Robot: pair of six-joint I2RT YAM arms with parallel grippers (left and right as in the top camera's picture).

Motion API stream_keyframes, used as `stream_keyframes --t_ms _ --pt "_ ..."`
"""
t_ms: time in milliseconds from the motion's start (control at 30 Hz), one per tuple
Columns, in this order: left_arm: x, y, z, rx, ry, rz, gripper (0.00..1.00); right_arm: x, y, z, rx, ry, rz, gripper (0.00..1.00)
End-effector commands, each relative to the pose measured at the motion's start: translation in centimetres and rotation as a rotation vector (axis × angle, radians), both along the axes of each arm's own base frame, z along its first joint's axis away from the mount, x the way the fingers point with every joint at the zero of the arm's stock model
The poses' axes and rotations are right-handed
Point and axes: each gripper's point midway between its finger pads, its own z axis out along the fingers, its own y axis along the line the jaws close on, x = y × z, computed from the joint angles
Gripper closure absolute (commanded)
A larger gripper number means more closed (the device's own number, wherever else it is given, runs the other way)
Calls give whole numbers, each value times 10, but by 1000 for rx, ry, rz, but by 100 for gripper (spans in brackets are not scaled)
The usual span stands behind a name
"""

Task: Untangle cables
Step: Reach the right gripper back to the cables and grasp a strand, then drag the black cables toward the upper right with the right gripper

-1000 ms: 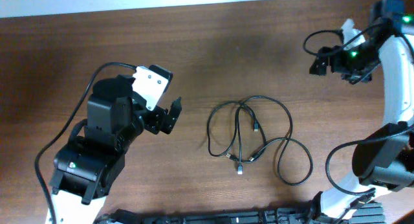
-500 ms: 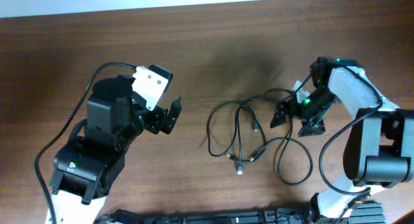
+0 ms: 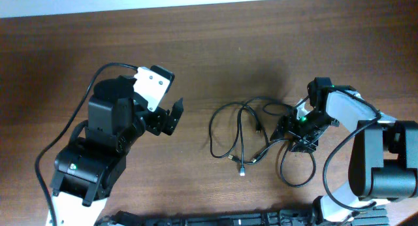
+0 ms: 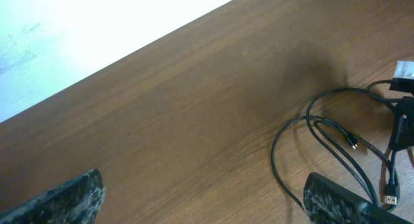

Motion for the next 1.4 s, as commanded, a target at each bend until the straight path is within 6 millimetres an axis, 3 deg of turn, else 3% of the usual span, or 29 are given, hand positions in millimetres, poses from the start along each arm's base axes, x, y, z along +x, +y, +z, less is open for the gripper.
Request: stream_keyframes --t_ms 0,67,133,200,233,367,400,433,633,800,967,1033,1100,1200,1233,1367 --pt "0 0 2 4 -9 -11 1 -17 -5 -31 -51 52 46 39" --pt "0 0 2 4 -9 -11 1 -15 -7 -32 -58 42 47 45" --pt "0 0 2 4 -9 -11 1 -13 -7 -33 -61 31 48 64" --pt "0 0 2 4 -9 -11 1 -12 -7 -34 -62 27 47 68" --pt "0 0 2 4 -9 -11 1 -11 -7 -34 -62 24 47 76" --pt "0 0 2 4 -9 -11 1 -8 -7 -34 -63 12 47 84" --pt "0 0 2 4 -9 -11 1 -8 -7 -34 -63 12 47 93" --pt "0 0 2 4 -9 -11 1 -8 -7 -34 -63 11 47 96" --pt "0 0 2 4 -9 -11 1 -11 -7 -33 -55 16 60 96" --pt "0 0 2 4 -9 -11 1 -3 -6 -10 -40 21 81 96" --pt "0 0 2 4 -9 -11 1 38 -9 49 -50 -138 100 96" --pt "0 0 2 4 -9 -11 1 65 -11 90 -65 -259 98 96" --pt "0 0 2 4 -9 -11 1 93 -13 147 -85 -425 94 96" --pt "0 0 2 4 -9 -11 1 117 -14 214 -110 -635 89 96" --pt "0 0 2 4 -9 -11 1 126 -15 255 -125 -759 85 96" --pt "0 0 2 4 -9 -11 1 126 -15 351 -158 -1034 76 96"
